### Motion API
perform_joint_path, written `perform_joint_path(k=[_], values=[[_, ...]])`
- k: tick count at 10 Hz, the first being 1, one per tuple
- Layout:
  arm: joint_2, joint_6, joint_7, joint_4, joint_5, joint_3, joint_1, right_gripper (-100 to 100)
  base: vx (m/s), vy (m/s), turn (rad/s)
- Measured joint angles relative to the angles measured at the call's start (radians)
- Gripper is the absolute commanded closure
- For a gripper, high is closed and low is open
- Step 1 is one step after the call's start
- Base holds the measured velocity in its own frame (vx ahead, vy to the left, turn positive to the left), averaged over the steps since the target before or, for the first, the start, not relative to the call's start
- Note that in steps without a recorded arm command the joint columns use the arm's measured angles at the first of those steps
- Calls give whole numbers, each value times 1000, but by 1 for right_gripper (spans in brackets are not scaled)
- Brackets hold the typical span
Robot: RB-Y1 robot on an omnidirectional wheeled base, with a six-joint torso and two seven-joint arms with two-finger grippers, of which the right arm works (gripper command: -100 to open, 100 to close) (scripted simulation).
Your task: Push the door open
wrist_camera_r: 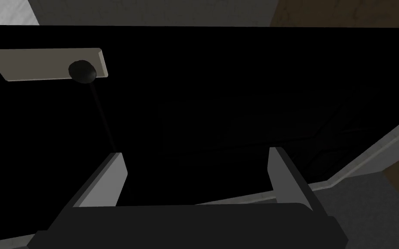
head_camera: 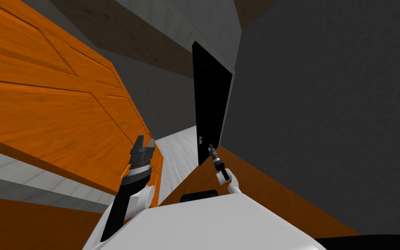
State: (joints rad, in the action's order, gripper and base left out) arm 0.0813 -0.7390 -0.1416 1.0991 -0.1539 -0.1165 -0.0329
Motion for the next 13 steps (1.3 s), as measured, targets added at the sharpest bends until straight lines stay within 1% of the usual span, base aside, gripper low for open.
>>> perform_joint_path(k=[1, 2, 3, 4, 6, 7, 8, 9, 10, 12, 13], values=[[-4, -7, 1, -31, -2, -3, -12, -100, 73, -104, 85], [-3, -9, -2, -49, -4, -8, -17, -100, 78, -94, 87], [-7, -11, -3, -70, -7, -12, -25, -100, 66, -98, 85], [-13, -18, -1, -99, -10, -16, -34, -100, 61, -95, 78], [-16, -25, -4, -146, -14, -23, -52, -100, 61, -86, 68], [-17, -33, -6, -183, -14, -24, -70, -100, 51, -87, 81], [-24, -50, -4, -228, -15, -24, -87, -100, 63, -122, 117], [-30, -48, -4, -243, -19, -32, -91, -100, 78, -147, 95], [-33, -53, -7, -279, -21, -36, -106, -100, 94, -118, 73], [-39, -57, -10, -316, -26, -43, -119, -100, 74, -74, 54], [-44, -64, -10, -343, -27, -45, -129, -100, 54, -68, 61]])
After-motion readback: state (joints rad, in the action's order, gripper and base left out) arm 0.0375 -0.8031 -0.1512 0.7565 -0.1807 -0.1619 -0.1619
